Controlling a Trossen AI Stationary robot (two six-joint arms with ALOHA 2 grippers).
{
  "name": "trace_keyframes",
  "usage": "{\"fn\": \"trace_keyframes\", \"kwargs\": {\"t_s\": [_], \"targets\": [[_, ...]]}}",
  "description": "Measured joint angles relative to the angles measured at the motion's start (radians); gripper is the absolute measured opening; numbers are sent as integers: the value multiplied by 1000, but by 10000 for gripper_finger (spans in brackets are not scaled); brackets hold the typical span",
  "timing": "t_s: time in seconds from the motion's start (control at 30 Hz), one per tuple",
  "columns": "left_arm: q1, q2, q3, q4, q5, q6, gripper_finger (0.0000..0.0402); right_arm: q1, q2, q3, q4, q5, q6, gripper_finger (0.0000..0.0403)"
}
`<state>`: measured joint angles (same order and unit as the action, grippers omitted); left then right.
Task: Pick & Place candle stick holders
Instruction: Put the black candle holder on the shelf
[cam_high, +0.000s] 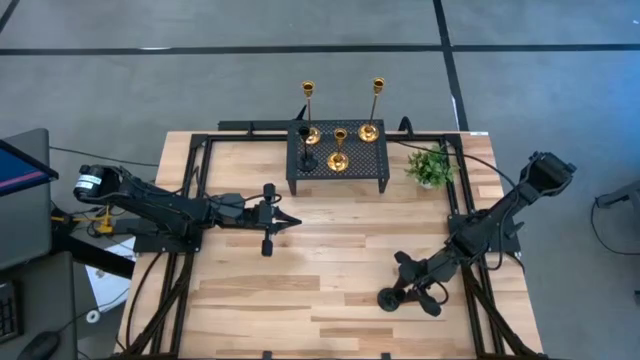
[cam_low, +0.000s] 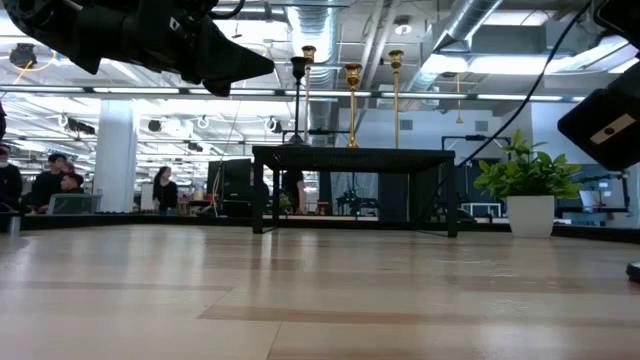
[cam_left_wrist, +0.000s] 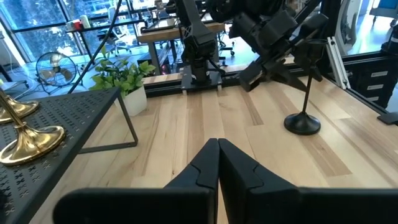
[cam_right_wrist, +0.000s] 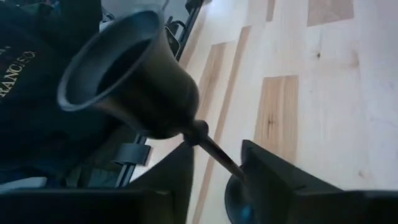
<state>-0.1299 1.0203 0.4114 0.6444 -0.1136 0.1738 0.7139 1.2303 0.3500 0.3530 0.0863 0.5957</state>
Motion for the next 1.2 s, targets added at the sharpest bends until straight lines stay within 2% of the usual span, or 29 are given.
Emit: {"fn": "trace_keyframes", "kwargs": {"t_s": [0.27,0.37,0.53,0.67,0.9,1.2], "targets": [[0,0,0,0,0,-7,7,-2,-8,2,15,5,2,31],[0,0,0,0,0,-7,6,-1,-8,2,24,17,-19,8],[0,0,0,-1,0,-7,5,-15,-8,11,41,69,-74,8],[0,0,0,-1,0,-7,6,-58,-15,42,35,69,-153,5],[0,0,0,-1,0,-7,5,-181,-125,126,-170,64,-249,3],[0,0,0,-25,0,-7,4,-367,-332,193,-394,-11,-344,1]]}}
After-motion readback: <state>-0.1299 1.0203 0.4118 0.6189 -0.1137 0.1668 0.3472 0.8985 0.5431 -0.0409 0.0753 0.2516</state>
